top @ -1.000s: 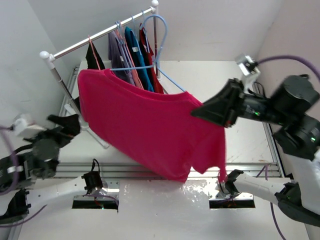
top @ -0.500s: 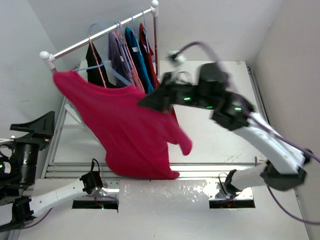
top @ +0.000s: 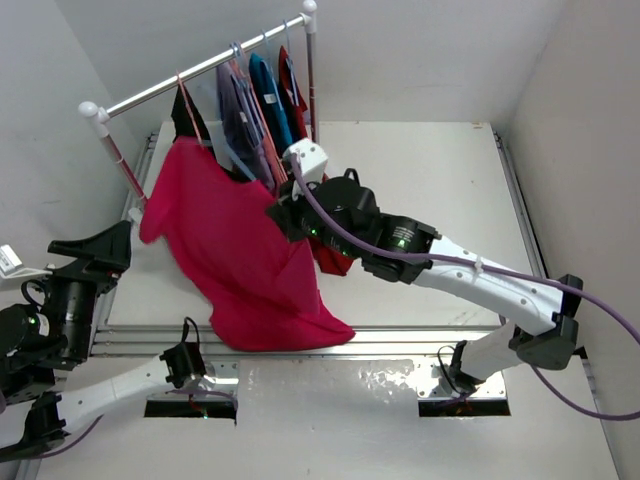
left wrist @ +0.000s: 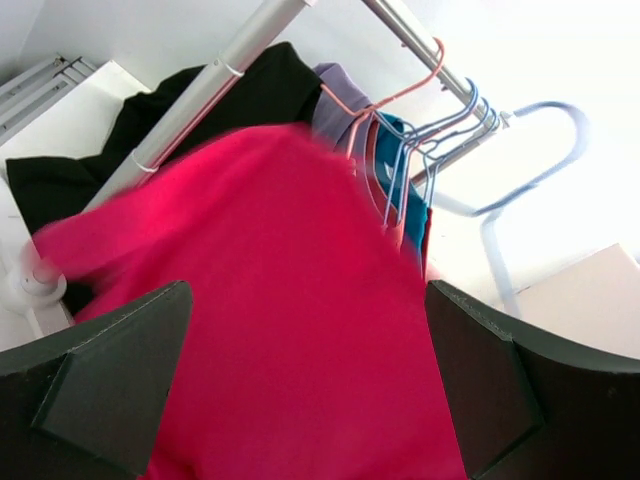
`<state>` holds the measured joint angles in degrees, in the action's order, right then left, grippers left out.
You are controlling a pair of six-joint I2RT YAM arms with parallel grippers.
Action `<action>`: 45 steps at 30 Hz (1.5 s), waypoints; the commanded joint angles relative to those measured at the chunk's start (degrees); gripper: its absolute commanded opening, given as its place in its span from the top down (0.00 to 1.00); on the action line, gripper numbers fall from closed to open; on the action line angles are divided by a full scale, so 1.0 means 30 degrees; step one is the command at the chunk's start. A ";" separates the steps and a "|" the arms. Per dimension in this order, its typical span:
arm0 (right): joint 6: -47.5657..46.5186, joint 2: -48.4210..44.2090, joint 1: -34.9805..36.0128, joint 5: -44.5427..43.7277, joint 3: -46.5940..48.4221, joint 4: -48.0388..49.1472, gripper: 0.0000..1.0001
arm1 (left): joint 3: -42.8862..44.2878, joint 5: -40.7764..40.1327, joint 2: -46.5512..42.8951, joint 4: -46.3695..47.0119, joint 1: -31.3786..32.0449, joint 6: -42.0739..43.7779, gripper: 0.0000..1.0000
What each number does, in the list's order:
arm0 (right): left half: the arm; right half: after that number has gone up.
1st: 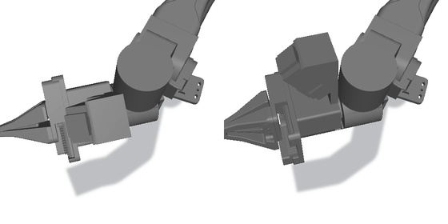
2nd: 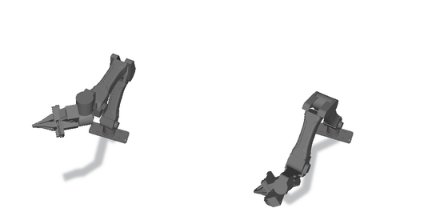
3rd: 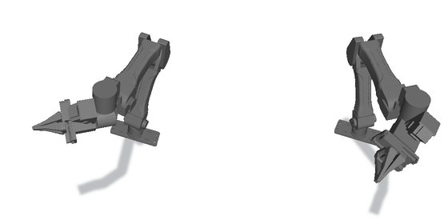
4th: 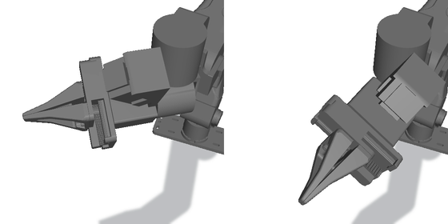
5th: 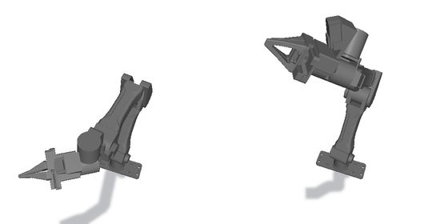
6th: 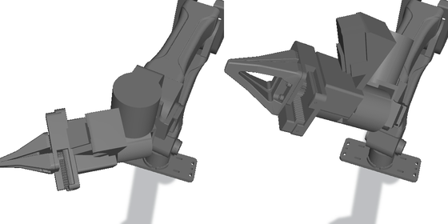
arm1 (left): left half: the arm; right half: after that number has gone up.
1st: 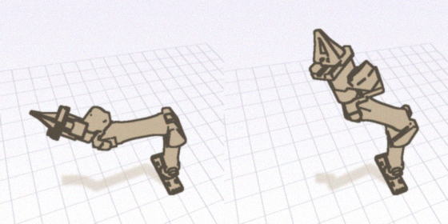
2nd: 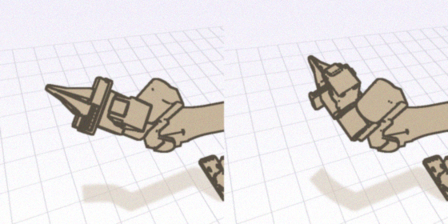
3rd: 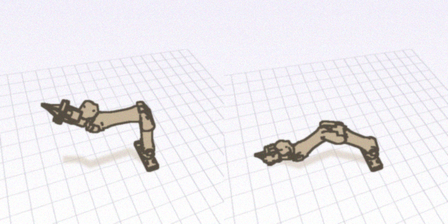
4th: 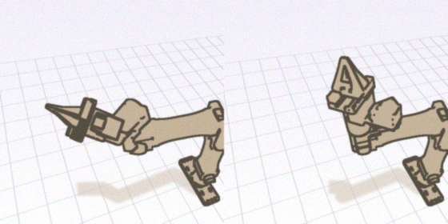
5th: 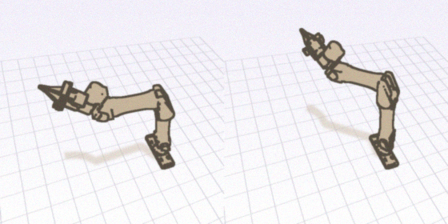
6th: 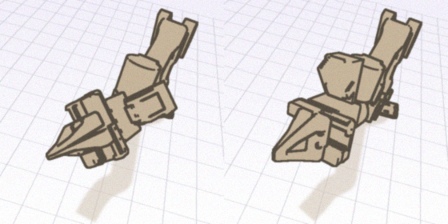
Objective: Place the t-shirt on the hanger
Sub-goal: Place the hanger at the clothesline.
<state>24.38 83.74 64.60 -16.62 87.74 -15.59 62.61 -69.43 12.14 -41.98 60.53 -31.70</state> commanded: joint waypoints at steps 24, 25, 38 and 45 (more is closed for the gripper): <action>-0.1011 0.3606 -0.0468 -0.2745 0.5760 0.3525 1.00 | -0.0801 -0.0177 -0.0268 0.0135 -0.0344 -0.0096 0.00; -0.0602 0.4073 -0.0468 -0.2982 0.5820 0.4282 1.00 | -0.0830 -0.0322 -0.0384 0.0106 -0.0344 -0.0096 0.00; 0.0397 1.0171 -0.0498 -0.4156 0.9900 0.5870 1.00 | -0.1123 0.0027 0.0874 -0.0041 -0.0929 -0.0214 0.00; 0.1100 0.8299 -0.0439 -0.3806 0.3602 0.9174 1.00 | -0.1387 0.0320 0.0728 0.0339 -0.1017 0.0167 0.00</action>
<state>25.71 113.95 63.20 -27.99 103.09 2.02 58.87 -69.34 13.47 -42.57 58.13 -32.16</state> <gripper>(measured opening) 0.022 0.996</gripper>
